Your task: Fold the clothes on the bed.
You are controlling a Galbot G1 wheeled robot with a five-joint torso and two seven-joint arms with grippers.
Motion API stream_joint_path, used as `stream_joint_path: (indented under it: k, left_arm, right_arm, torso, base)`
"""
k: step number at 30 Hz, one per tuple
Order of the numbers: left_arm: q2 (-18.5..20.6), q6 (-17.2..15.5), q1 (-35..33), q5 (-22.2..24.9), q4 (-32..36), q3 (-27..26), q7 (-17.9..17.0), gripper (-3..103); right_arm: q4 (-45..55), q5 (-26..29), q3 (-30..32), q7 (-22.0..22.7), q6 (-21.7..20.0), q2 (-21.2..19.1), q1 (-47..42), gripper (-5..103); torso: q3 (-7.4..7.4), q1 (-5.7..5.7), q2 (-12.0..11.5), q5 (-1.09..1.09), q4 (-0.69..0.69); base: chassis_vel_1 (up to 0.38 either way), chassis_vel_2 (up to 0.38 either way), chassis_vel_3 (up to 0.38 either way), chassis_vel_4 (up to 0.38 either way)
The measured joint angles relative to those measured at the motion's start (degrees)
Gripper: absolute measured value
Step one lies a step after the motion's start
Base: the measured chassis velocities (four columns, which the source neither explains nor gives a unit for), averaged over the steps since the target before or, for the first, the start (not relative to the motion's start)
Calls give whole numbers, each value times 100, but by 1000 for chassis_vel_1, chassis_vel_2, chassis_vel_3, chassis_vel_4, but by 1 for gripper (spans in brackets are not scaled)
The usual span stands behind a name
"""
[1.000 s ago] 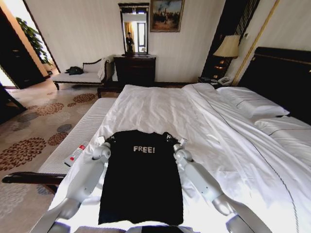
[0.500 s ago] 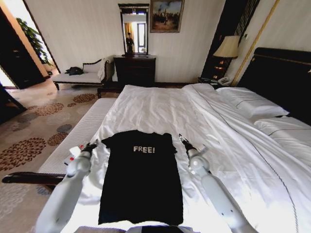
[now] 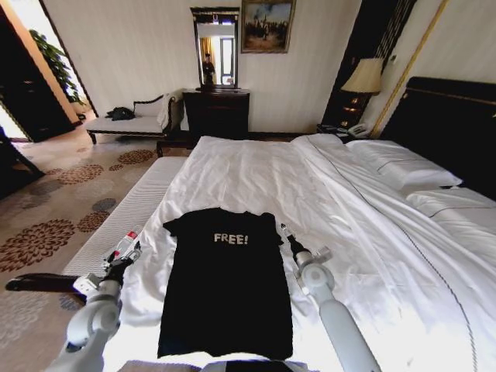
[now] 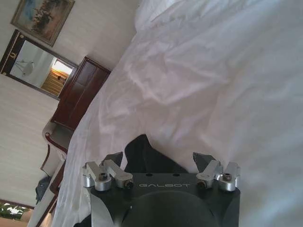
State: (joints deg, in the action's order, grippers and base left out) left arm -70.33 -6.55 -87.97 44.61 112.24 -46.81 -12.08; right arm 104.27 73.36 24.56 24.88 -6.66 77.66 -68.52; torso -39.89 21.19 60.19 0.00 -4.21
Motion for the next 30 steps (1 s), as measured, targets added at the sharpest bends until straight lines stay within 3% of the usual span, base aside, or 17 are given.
stream_joint_path:
  k: [13,16,19,30]
  left_arm:
    - [-156,48,-7,127,184,-22,-134,100]
    - [-262,-17,6,181,227,-25,-209,100]
    - [-344,-71,12,266,255,-31,-264,100]
    - [-348,-134,105,365,160,-54,-353,100]
  right_arm:
    - [227,308,-108,341,-94,176,-64,83]
    - [6,389,-171,389,-79,253,136,72]
    - [-156,357,-184,394,-73,294,262,67]
    - [-505,300,-101,494,-33,295,379,64]
  torso:
    - [0,0,0,0,1]
    - [-1,1,0,0,2]
    - [-1,1,0,0,3]
    - [0,1,0,1,2]
  base:
    - [0,0,0,0]
    - [0,0,0,0]
    - [0,0,0,0]
    - [0,0,0,0]
